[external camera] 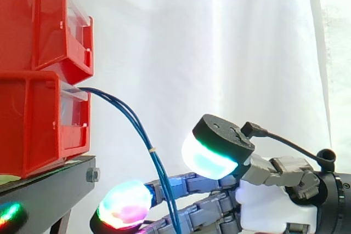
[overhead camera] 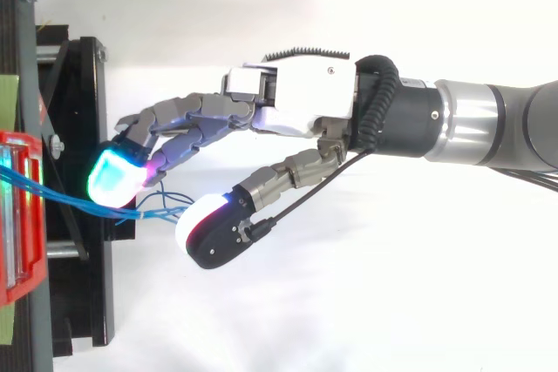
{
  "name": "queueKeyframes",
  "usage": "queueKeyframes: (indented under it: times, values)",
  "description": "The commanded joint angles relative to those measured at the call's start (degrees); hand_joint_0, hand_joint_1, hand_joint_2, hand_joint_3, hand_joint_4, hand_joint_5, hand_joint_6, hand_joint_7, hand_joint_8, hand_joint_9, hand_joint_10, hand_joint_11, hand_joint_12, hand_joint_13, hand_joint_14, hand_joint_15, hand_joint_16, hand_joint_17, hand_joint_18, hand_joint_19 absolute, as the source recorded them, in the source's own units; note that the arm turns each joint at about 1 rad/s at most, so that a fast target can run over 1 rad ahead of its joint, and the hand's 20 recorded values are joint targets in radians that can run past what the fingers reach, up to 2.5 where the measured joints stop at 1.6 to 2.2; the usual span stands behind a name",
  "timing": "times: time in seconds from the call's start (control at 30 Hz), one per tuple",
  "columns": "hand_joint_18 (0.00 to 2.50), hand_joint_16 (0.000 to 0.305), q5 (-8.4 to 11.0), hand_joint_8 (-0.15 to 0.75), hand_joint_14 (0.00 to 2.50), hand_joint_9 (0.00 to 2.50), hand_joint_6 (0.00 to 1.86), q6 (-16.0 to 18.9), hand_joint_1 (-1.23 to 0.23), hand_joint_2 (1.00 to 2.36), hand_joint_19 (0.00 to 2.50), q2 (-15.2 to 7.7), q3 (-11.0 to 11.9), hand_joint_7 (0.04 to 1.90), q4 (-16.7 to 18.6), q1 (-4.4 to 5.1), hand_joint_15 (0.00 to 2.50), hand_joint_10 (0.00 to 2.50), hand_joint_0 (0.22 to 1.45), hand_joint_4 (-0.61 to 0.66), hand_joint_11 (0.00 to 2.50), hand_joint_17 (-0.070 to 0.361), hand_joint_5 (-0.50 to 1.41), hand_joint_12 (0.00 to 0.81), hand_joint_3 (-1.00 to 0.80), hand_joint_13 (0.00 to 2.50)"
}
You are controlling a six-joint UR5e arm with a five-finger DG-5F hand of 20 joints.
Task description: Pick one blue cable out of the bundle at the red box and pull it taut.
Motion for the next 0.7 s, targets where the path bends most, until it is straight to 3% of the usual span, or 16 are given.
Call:
queueKeyframes:
  times: [0.0, 0.13, 0.43, 0.67]
  values:
    - [0.05, 0.053, 0.00, 0.300, 0.00, 0.37, 0.50, 0.4, -0.68, 1.00, 0.18, 0.1, 0.3, 0.96, 0.0, 0.07, 0.10, 0.00, 0.57, 0.36, 0.18, 0.119, -0.13, 0.345, -0.49, 0.09]
    - [0.05, 0.053, -0.17, 0.300, 0.00, 0.36, 0.50, 0.5, -0.69, 1.00, 0.19, 0.0, 2.1, 1.03, -0.7, -0.20, 0.09, 0.00, 0.58, 0.34, 0.18, 0.118, -0.13, 0.343, -0.45, 0.08]
    - [0.07, 0.053, -0.17, 0.295, 0.00, 0.33, 0.50, 0.5, -0.75, 1.01, 0.17, 0.0, 3.4, 1.23, -2.9, -0.20, 0.09, 0.00, 0.62, 0.23, 0.18, 0.118, -0.12, 0.341, -0.42, 0.08]
    - [0.07, 0.053, -0.17, 0.296, 0.00, 0.32, 0.60, 0.6, -0.75, 1.01, 0.17, 0.0, 3.4, 1.09, -3.2, -0.28, 0.09, 0.00, 0.62, 0.23, 0.18, 0.119, -0.14, 0.342, -0.36, 0.09]
